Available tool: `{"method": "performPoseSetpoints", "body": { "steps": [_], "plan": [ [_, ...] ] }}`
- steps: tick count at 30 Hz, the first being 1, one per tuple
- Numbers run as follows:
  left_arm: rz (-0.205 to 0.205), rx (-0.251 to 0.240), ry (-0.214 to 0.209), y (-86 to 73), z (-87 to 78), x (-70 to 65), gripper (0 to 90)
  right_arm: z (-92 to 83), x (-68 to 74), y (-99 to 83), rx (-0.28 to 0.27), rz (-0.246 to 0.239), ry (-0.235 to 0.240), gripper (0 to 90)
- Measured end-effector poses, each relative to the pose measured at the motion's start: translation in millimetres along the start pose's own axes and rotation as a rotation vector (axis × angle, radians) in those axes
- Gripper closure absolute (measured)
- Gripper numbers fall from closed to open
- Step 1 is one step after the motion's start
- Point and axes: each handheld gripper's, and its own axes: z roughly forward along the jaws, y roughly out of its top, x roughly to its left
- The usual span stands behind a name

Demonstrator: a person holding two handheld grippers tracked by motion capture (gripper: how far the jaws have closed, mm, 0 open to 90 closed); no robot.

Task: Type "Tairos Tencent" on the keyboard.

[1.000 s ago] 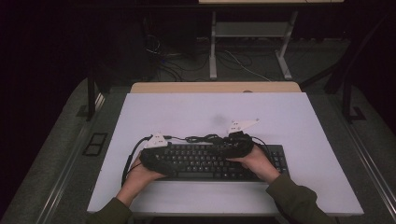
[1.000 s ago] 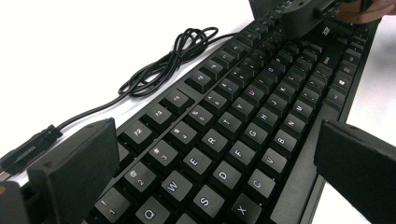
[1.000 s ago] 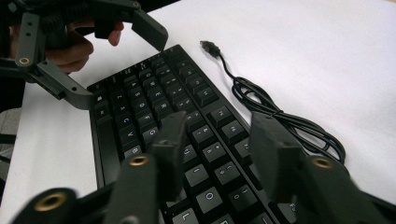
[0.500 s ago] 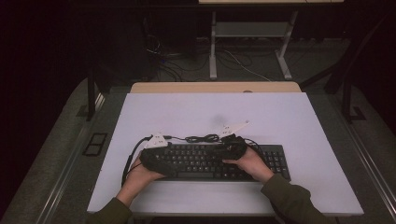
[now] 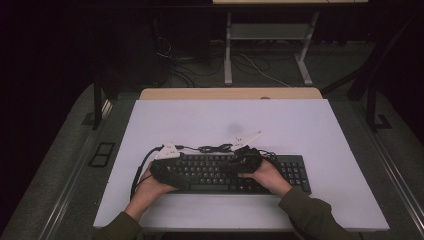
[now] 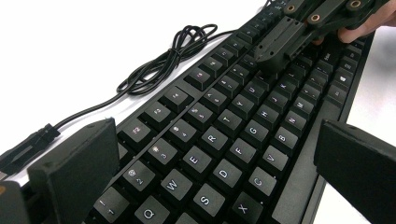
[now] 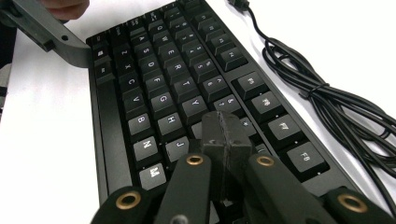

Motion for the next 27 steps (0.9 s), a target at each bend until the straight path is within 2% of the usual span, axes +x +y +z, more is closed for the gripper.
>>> {"method": "performPoseSetpoints", "body": {
  "steps": [6,27],
  "plan": [
    [0.000,0.000,-0.001,-0.3,0.3,-0.1,0.0,2.0,0.3,-0.2,0.025,0.000,-0.010,89.1],
    [0.004,0.000,-0.001,-0.2,0.4,-0.3,0.0,4.6,1.6,-1.2,0.038,-0.003,-0.014,89.2]
  ]
}}
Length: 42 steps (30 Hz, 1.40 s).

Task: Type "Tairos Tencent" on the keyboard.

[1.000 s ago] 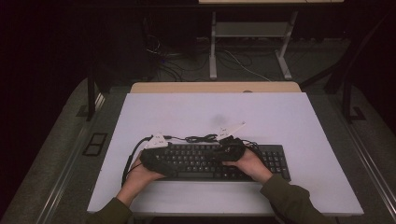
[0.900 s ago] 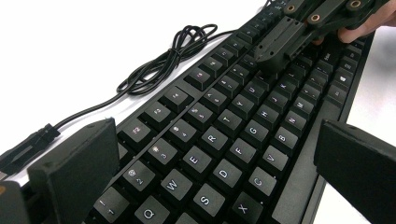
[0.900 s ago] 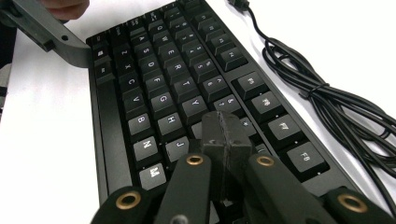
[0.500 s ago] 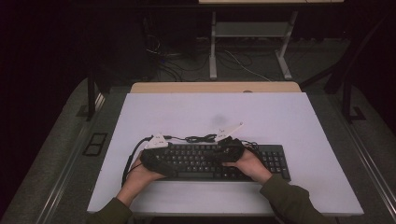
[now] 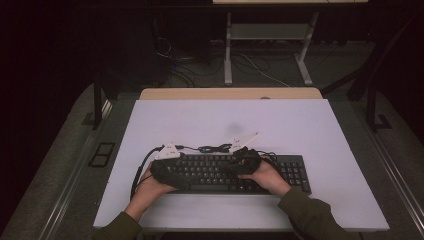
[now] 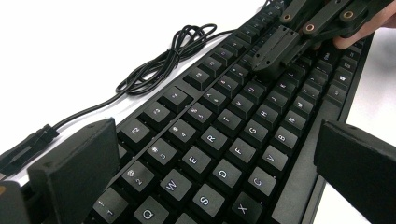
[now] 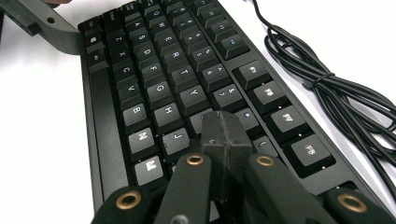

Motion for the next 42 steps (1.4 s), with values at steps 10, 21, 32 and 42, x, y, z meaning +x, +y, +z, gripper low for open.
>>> {"method": "performPoseSetpoints", "body": {
  "steps": [10,21,32,42],
  "plan": [
    [0.001,0.001,0.000,-0.5,0.0,0.2,0.0,-6.7,-1.8,1.7,-0.037,0.001,0.010,88.9],
    [0.004,0.001,0.003,-0.3,0.0,-0.2,0.0,-16.6,-3.7,1.9,-0.103,0.022,0.008,63.5],
    [0.011,-0.002,0.008,-0.2,-0.3,-0.4,0.0,-28.7,-9.1,-4.7,-0.164,0.045,-0.015,31.0],
    [0.015,-0.009,0.010,0.6,0.0,0.3,2.4,-37.9,-14.1,-9.3,-0.193,0.064,-0.032,25.8]
  ]
}}
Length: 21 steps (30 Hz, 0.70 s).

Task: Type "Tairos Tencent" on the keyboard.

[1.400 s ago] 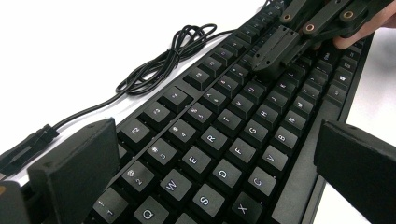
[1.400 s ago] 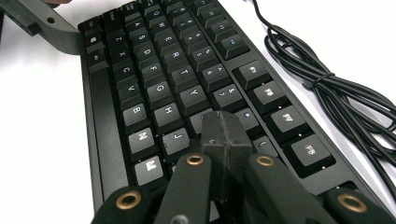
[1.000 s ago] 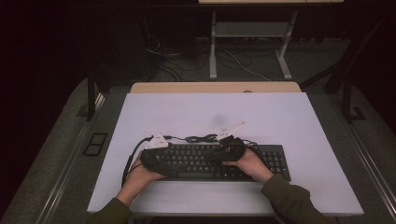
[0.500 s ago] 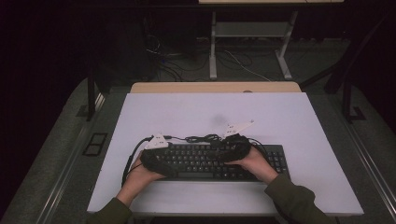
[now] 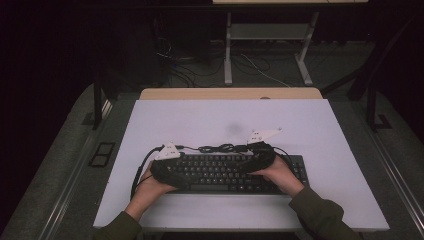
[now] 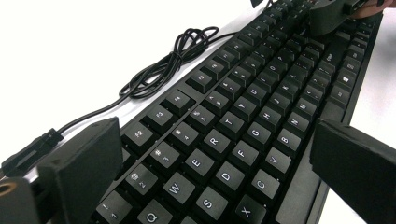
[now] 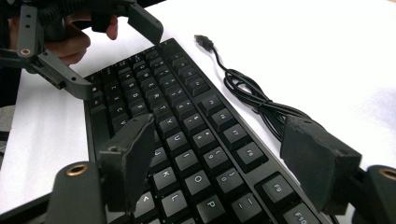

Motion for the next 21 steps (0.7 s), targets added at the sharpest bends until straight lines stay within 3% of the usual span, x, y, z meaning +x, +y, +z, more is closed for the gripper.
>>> {"method": "performPoseSetpoints", "body": {
  "steps": [11,17,21],
  "plan": [
    [0.003,-0.011,-0.045,2.6,4.3,0.3,25.3,-2.6,-1.6,-0.4,-0.009,0.005,-0.010,25.8],
    [0.020,-0.025,-0.045,7.4,6.3,0.0,47.0,-2.7,-2.0,-1.0,-0.010,0.006,-0.012,25.7],
    [0.025,-0.007,-0.054,8.2,10.4,0.8,62.7,-2.7,-1.8,-1.2,-0.011,0.006,-0.011,25.7]
  ]
}}
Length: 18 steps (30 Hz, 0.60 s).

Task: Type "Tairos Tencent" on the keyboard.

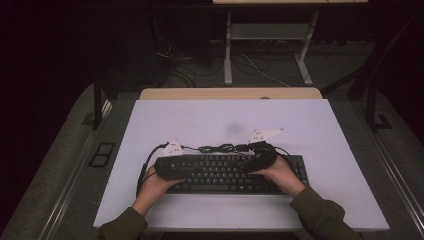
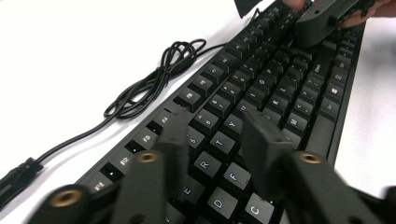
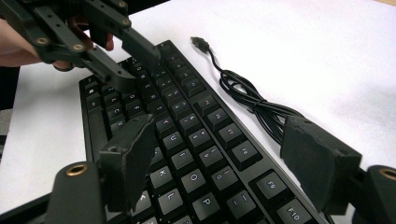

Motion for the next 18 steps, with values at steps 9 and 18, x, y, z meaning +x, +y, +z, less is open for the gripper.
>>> {"method": "performPoseSetpoints", "body": {
  "steps": [9,18],
  "plan": [
    [-0.001,0.015,-0.011,0.7,7.4,-0.9,89.1,0.0,-0.4,-0.2,0.001,0.002,-0.006,25.7],
    [0.003,0.039,-0.004,-0.4,10.3,-1.0,89.1,0.2,-0.3,-0.2,0.003,0.001,-0.005,25.7]
  ]
}}
